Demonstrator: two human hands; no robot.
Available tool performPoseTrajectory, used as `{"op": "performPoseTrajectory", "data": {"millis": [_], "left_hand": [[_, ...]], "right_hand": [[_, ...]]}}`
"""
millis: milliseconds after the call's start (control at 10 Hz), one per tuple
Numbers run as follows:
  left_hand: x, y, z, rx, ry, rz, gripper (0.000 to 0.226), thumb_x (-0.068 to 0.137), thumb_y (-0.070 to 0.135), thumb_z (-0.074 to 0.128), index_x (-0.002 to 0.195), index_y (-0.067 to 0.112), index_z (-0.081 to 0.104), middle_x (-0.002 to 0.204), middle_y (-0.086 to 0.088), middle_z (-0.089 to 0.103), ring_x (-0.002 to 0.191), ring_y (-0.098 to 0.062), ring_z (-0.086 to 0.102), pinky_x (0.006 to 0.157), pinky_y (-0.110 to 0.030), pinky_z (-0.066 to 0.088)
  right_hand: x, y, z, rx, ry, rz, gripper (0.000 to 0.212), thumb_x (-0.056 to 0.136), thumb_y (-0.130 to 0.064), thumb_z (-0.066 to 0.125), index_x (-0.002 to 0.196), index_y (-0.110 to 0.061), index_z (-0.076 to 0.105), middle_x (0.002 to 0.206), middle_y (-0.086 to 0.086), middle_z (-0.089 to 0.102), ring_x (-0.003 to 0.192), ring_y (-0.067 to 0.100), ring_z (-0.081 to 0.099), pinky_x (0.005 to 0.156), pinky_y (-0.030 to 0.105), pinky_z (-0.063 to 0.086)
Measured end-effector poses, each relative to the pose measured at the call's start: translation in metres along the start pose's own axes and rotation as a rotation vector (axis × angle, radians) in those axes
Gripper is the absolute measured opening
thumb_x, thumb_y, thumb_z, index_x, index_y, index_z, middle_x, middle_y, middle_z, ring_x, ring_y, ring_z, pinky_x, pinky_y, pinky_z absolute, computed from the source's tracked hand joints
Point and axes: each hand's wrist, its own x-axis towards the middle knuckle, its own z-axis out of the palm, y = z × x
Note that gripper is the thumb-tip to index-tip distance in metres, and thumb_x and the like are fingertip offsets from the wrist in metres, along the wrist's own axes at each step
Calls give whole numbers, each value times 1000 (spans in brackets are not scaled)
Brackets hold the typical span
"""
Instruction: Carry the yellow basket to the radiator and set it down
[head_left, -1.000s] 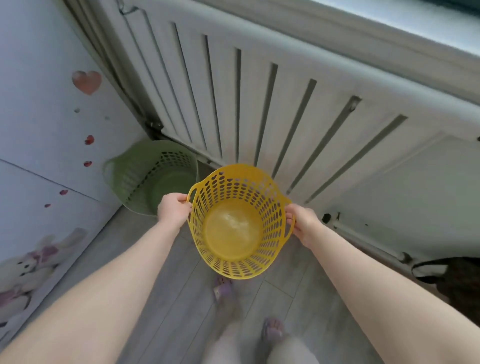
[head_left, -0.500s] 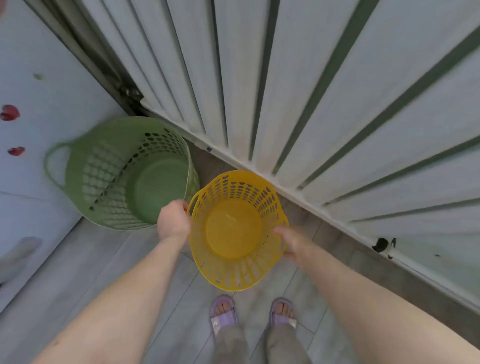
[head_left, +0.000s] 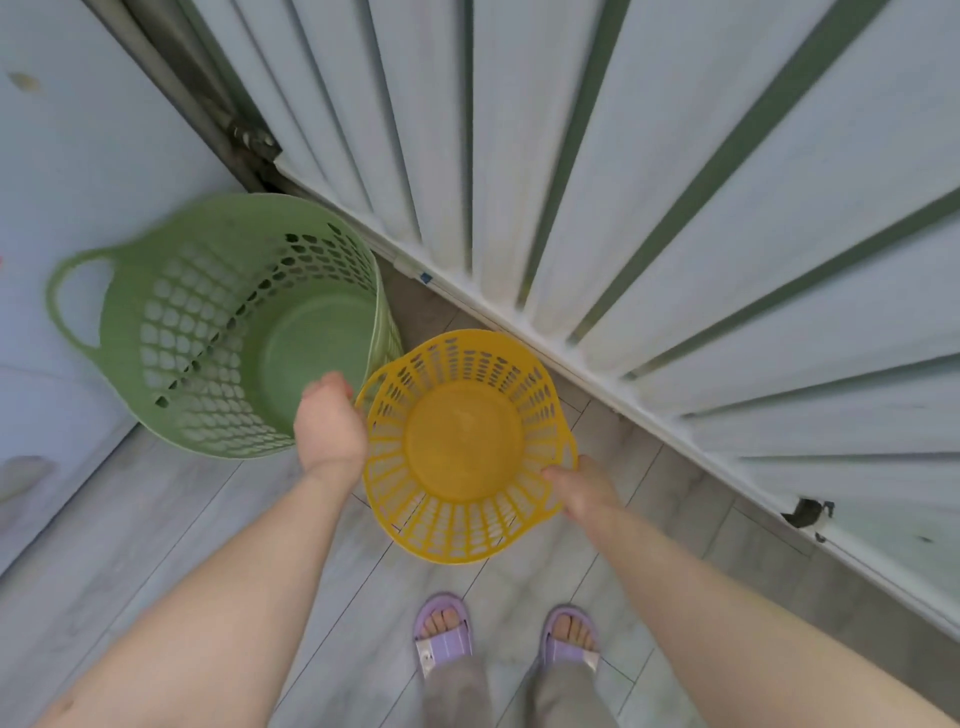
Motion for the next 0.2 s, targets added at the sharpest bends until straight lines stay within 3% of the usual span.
{"op": "performPoseTrajectory", "data": {"millis": [100,200], "left_hand": [[-10,5,-17,-29,-30,-20,23,77,1,57,100,1,58,107,-24,59,95,-40,56,82,-42,45],[-24,12,-40,-33,-20,-6,27,78,5,56,105,4,59,112,-21,58,99,-39,57,82,-43,47]], "right_hand": [[-17,-7,-12,-257,101,-65,60,83,-26,55,137,-7,38,141,16,46,128,34,45,99,35,38],[-44,-19,-27,-277,120,-153,69,85,-22,53,147,-8,26,151,15,35,137,32,35,108,37,32]]}}
